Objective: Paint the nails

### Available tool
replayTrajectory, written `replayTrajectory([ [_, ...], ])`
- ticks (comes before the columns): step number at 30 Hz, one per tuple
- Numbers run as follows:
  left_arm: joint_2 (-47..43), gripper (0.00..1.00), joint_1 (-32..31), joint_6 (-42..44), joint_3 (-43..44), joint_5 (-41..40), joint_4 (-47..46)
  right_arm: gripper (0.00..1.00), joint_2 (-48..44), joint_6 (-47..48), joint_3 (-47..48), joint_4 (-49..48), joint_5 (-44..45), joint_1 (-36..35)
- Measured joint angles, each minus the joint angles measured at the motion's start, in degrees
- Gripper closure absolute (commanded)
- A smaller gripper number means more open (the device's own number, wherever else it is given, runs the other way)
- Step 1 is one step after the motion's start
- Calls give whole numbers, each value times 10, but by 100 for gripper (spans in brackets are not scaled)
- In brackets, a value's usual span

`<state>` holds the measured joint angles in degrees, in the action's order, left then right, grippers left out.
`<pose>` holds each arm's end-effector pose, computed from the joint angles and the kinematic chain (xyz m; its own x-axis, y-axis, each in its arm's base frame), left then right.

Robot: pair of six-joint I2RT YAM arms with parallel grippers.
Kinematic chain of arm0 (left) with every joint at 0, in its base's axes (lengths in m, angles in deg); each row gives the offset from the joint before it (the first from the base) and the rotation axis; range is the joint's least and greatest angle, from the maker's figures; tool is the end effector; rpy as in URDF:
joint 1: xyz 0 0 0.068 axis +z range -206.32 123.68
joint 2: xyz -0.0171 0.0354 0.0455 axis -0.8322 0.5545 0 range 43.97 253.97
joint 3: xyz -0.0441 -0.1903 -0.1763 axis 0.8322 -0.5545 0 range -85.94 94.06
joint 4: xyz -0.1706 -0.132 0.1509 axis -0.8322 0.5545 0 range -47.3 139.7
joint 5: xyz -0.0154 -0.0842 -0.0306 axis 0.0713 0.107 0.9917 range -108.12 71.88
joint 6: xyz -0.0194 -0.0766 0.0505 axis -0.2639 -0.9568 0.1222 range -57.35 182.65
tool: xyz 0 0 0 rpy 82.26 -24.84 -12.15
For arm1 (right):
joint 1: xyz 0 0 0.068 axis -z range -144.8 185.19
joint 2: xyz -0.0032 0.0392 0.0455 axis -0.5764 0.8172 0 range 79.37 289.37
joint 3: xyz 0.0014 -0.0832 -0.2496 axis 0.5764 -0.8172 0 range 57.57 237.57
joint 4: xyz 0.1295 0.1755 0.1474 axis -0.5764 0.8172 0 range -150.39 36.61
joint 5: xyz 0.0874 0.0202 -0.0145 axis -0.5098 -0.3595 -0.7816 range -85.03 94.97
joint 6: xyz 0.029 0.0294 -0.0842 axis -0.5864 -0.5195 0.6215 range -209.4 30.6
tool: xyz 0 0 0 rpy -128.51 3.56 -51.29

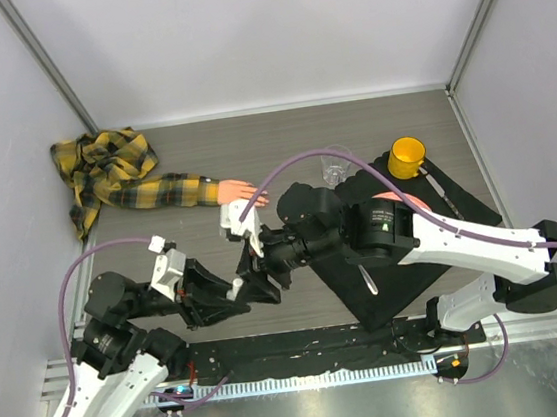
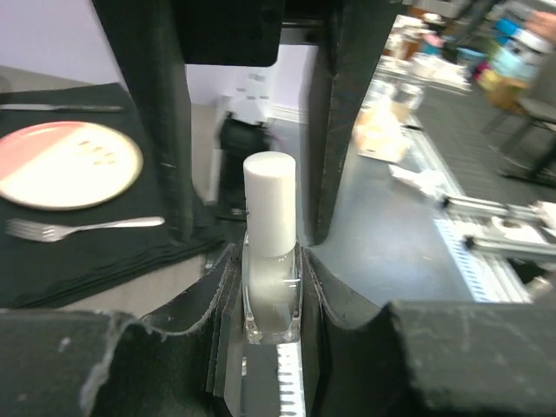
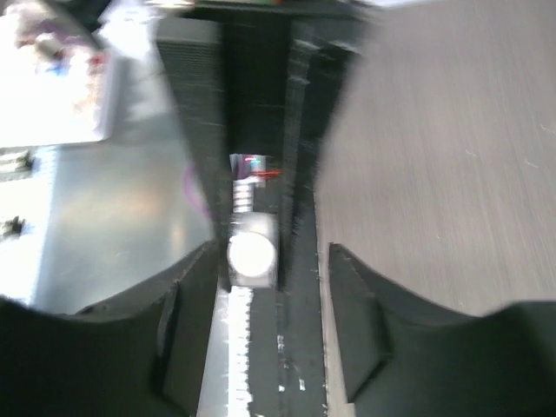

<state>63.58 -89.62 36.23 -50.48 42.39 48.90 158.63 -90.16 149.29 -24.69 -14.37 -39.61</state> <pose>0.0564 -0.1252 0.3433 -0.3139 -0.0559 -0.9478 0.9467 -0.0943 -0.3080 0.0627 0.3375 0.4142 -0.1165 -0.3815 -0.9170 -0.9889 -0.0412 0.1427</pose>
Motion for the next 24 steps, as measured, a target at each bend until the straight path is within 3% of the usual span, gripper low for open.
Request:
replayTrajectory([
  [3, -20, 100, 0, 34, 3, -74, 37, 31, -5, -43, -12, -6, 78, 0],
  [9, -47, 100, 0, 91, 20, -219, 100, 35, -40, -146, -70, -33, 191, 0],
  [11, -46, 100, 0, 99, 21, -242, 109, 43, -44, -166, -73, -46, 216, 0],
  [20, -40, 100, 0, 110, 21, -281, 133, 47, -20, -203, -70, -101, 286, -24],
  [24, -40, 100, 0, 113, 21, -284, 135, 58, 0, -207, -68, -116, 302, -31],
])
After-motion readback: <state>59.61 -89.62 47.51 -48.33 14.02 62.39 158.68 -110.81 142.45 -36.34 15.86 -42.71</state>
